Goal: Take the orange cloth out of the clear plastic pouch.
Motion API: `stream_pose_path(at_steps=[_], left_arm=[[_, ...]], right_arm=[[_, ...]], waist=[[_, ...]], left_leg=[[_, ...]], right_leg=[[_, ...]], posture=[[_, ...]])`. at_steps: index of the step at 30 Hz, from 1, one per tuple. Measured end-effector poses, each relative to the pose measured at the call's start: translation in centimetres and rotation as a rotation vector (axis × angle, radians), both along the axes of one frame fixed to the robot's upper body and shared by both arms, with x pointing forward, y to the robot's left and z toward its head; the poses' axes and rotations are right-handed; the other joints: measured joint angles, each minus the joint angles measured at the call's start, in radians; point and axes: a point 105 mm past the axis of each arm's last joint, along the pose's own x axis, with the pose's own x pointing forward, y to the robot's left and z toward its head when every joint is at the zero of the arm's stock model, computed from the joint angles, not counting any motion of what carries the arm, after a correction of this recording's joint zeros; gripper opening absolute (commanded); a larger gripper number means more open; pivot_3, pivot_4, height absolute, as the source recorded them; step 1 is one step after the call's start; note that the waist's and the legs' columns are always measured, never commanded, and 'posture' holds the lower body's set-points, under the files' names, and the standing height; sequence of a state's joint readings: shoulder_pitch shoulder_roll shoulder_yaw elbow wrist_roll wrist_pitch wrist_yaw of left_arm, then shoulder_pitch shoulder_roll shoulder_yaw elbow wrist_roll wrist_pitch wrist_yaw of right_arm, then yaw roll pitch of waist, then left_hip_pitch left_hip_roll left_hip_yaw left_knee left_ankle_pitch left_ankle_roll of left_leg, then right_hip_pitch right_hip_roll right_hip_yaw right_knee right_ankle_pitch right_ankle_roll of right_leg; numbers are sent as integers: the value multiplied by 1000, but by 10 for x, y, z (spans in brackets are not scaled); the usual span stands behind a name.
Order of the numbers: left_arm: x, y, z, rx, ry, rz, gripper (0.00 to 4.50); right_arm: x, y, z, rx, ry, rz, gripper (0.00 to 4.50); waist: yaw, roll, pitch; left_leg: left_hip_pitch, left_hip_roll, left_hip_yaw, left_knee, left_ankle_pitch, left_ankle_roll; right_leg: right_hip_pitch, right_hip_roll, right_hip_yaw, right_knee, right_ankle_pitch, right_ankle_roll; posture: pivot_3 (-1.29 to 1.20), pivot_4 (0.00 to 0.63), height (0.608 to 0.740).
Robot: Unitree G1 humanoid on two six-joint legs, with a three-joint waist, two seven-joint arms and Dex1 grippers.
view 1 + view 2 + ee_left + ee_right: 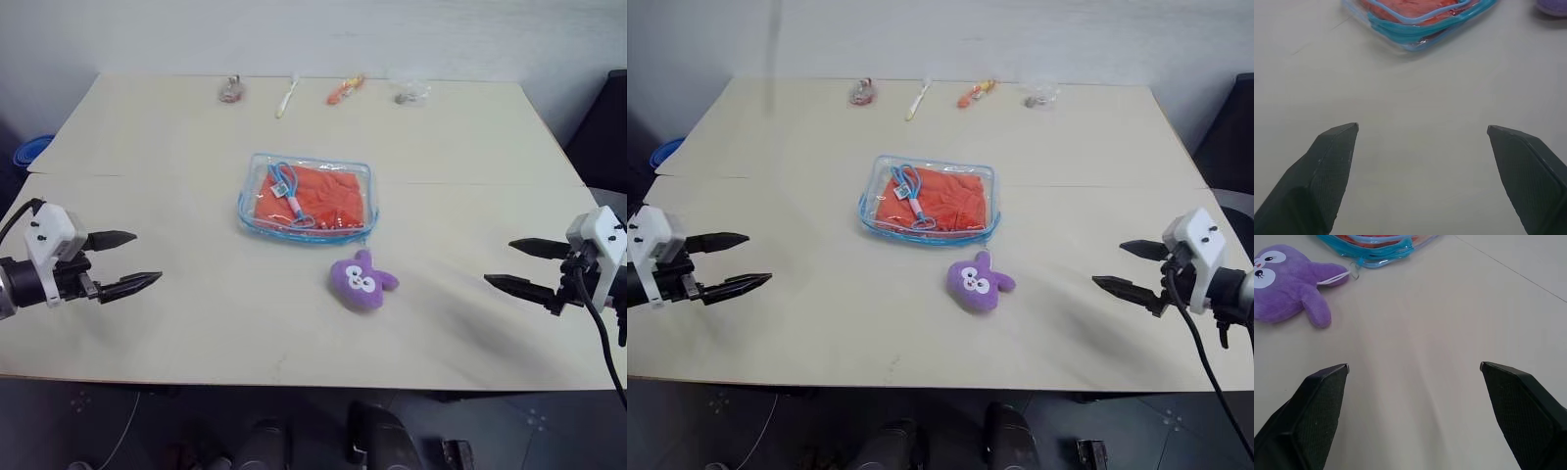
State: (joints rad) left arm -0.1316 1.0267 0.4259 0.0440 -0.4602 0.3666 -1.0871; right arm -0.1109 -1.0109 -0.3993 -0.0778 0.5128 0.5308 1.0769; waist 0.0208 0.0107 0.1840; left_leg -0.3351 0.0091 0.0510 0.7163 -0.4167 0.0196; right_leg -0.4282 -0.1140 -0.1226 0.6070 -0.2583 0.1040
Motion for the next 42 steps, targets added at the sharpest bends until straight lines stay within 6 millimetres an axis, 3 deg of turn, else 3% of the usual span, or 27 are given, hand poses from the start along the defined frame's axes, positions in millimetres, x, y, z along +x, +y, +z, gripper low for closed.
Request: stream_pose_path(at_steps=[6, 8, 12, 15, 16, 19, 22, 24, 32, 42], left_arm=[[-1, -9, 4, -10, -3, -30, 4478], [0, -17, 8, -39, 7, -36, 4478], [-5, -58, 37, -144, -1, -175, 4478], [-9, -77, 58, -214, -7, -242, 4478], [-10, -80, 60, -229, 2, -247, 4478], [-10, -82, 61, -244, 21, -246, 4500], [-11, -77, 56, -210, 30, -227, 4500], [-8, -70, 47, -183, 36, -194, 4500], [-5, -64, 44, -171, 14, -162, 4500], [-4, -60, 42, -164, 2, -125, 4500]], right_arm=[[2, 0, 1, -3, -11, -17, 4500], [9, 8, 6, 25, -33, -39, 4500], [32, 78, 35, 184, -128, 39, 4500], [47, 132, 43, 300, -132, 63, 4500], [51, 147, 42, 324, -118, 61, 4500], [67, 182, 39, 365, -94, 31, 3904], [83, 230, 32, 360, -61, 44, 2931], [95, 256, 24, 344, -33, 32, 2931], [122, 309, 10, 266, -39, 34, 2931], [126, 345, -5, 223, -19, 118, 2931]], waist=[[1, 0, 0], [0, 0, 0], [-16, 0, 0], [-27, 0, 0], [-28, 0, 0], [-31, 0, 0], [-45, 0, 0], [-53, 1, 0], [-73, 1, 0], [-106, 1, 0]], left_leg=[[0, 0, 0, 0, 0, 0], [0, 0, 0, 1, 0, 0], [0, 3, -5, 2, 0, -2], [0, 2, -4, 0, 0, -3], [0, 2, -4, 0, 0, -3], [-1, -1, -2, 0, 0, -3], [-1, -4, -2, -1, 0, -3], [-2, -5, -2, -1, 0, -3], [-2, -5, -1, -2, 0, -4], [-2, -5, -5, -3, 1, -4]], right_leg=[[0, 0, 0, 0, 0, 0], [0, 0, 1, 1, 0, 0], [-2, 1, 2, 3, 1, -1], [-4, 2, 3, 4, 0, -3], [-6, 2, 3, 5, 0, -3], [-8, 2, 3, 5, 0, -3], [-8, 2, 4, 6, 0, -3], [-9, 2, 4, 6, 0, -3], [-10, 3, 3, 7, -1, -4], [-11, 3, 3, 9, -1, -5]], posture=[[0, 150, 740], [0, 150, 740], [0, 150, 740], [0, 150, 740], [0, 150, 740], [0, 150, 740], [0, 150, 740], [0, 150, 740], [0, 150, 740], [0, 150, 740]])
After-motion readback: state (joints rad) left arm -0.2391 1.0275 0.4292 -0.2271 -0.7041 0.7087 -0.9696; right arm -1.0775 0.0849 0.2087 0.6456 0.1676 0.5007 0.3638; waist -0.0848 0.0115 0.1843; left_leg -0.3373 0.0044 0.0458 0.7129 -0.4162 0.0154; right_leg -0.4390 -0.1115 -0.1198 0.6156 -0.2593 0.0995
